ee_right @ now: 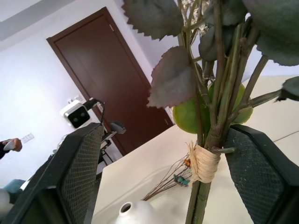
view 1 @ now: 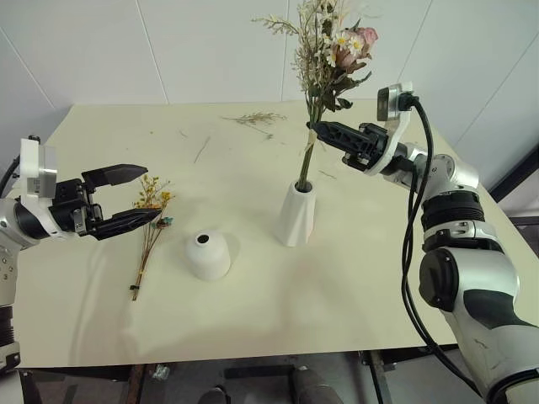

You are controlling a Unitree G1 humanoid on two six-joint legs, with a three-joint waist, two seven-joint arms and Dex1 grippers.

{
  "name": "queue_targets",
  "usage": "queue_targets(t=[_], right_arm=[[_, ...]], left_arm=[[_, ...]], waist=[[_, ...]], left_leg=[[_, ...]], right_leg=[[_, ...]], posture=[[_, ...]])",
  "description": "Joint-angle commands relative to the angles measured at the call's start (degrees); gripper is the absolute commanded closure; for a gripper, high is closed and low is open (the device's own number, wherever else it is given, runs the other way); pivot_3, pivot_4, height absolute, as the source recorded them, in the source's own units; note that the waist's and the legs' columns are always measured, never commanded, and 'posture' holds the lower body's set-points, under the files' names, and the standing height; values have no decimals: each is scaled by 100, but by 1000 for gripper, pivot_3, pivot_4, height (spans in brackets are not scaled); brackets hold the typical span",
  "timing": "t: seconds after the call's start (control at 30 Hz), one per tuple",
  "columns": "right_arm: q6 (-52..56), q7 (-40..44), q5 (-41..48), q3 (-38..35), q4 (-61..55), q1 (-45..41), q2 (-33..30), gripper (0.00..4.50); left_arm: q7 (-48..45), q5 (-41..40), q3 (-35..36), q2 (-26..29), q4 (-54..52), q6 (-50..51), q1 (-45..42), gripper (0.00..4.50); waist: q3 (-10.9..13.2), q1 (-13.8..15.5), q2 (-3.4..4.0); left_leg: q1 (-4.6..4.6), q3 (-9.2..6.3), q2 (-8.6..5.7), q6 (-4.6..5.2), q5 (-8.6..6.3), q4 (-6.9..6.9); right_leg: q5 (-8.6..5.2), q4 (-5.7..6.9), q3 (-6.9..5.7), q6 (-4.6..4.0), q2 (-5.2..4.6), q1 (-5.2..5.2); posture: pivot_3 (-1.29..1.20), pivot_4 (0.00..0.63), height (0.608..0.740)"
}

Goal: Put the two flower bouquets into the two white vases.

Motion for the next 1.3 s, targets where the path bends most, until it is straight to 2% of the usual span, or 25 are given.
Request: queue_targets(t=[0.03, 0.37, 0.5, 0.77, 1.07, 1.17, 1.23, 1.3], right_arm=[[214, 204, 254, -67, -586, 80, -84, 415], [458, 240, 322, 293, -1997, 826, -197, 415], [123, -280, 147, 226, -2013, 1124, -193, 415], [187, -488, 274, 203, -2601, 1862, -453, 415], [956, -726, 885, 15, -4662, 3333, -1261, 415], [865, -600, 842, 96, -5354, 3812, -1743, 415], [799, -364, 855, 144, -5908, 4041, -2213, 415], [861, -371, 979, 153, -6180, 4088, -2388, 415]], left_arm=[[9, -18, 116, 82, -40, -98, -84, 0], [32, 0, 74, 60, -33, -112, -113, 0], [37, 84, 6, 54, 2, -204, -136, 0], [65, 287, -33, 117, 72, -398, -106, 0], [136, 683, 28, 364, 226, -557, 83, 0], [380, 1044, -64, 587, 399, -496, 131, 0], [619, 1289, -194, 888, 441, -12, 221, 0], [736, 1421, -265, 1069, 501, 201, 261, 0]], waist=[[0, 2, 0], [0, 11, 0], [0, 11, -1], [0, 21, -1], [0, 38, -1], [0, 42, -1], [0, 56, -2], [0, 35, -2]], left_leg=[[0, 0, 0, 0, 0, 0], [0, -2, 0, 0, 0, 3], [0, -2, 0, 0, 0, 6], [-2, -1, 0, 0, 0, 6], [-1, -2, 0, 0, 0, 6], [0, -1, 0, 0, 0, 8], [-1, -1, 0, 0, 0, 8], [1, 2, -1, 2, -1, 7]], right_leg=[[0, 0, 0, 0, 0, 0], [0, 2, -2, 0, 0, 0], [0, 4, -2, 0, 0, 1], [0, 2, -1, 0, -1, 1], [0, 1, -2, 1, 0, 2], [0, 2, -1, 1, 1, 2], [-1, 1, -1, 2, 2, 2], [-3, -3, 2, 4, 2, 3]], posture=[[0, 150, 740], [0, 150, 740], [0, 150, 740], [0, 150, 740], [0, 150, 740], [0, 150, 740], [0, 150, 740], [0, 150, 740]])
